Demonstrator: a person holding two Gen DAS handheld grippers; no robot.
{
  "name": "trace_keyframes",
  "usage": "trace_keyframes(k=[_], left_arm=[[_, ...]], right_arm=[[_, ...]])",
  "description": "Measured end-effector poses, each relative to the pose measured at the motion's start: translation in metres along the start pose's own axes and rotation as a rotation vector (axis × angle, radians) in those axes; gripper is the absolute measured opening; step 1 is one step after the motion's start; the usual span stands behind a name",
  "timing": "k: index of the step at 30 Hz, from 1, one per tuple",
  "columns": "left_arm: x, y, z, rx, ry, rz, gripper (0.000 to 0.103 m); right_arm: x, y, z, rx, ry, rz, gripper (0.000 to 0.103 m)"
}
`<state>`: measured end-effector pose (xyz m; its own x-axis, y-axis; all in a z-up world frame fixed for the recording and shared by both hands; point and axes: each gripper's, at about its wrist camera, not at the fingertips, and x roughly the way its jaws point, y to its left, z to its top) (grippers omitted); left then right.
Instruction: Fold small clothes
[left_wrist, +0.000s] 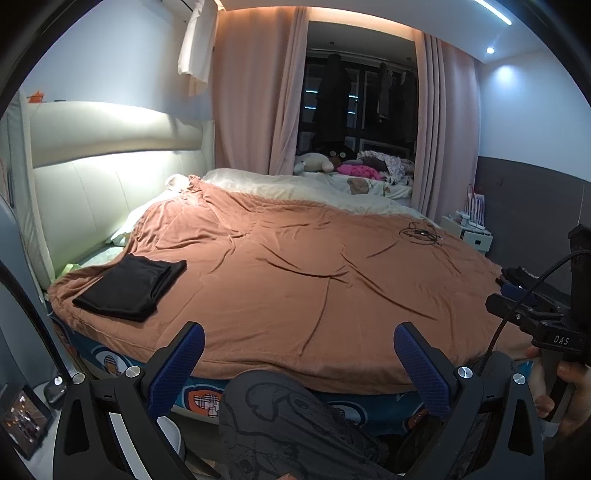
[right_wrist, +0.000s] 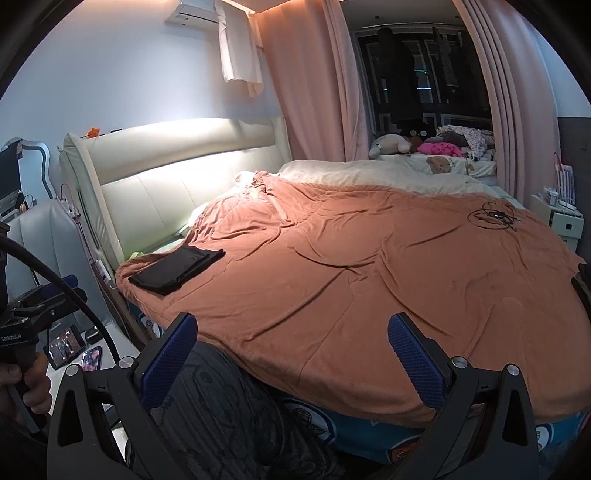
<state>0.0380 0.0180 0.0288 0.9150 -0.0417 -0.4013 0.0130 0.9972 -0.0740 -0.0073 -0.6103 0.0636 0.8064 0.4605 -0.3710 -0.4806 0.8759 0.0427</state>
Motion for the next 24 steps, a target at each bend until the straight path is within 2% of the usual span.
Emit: trace_keyframes(k=[24], left_arm=[[-0.002,0.002,0.001,-0.017,-0.004,-0.010,0.103]], right_arm=[[0.003,0.010,-0.001,0.000,0.015,-0.014,0.103]])
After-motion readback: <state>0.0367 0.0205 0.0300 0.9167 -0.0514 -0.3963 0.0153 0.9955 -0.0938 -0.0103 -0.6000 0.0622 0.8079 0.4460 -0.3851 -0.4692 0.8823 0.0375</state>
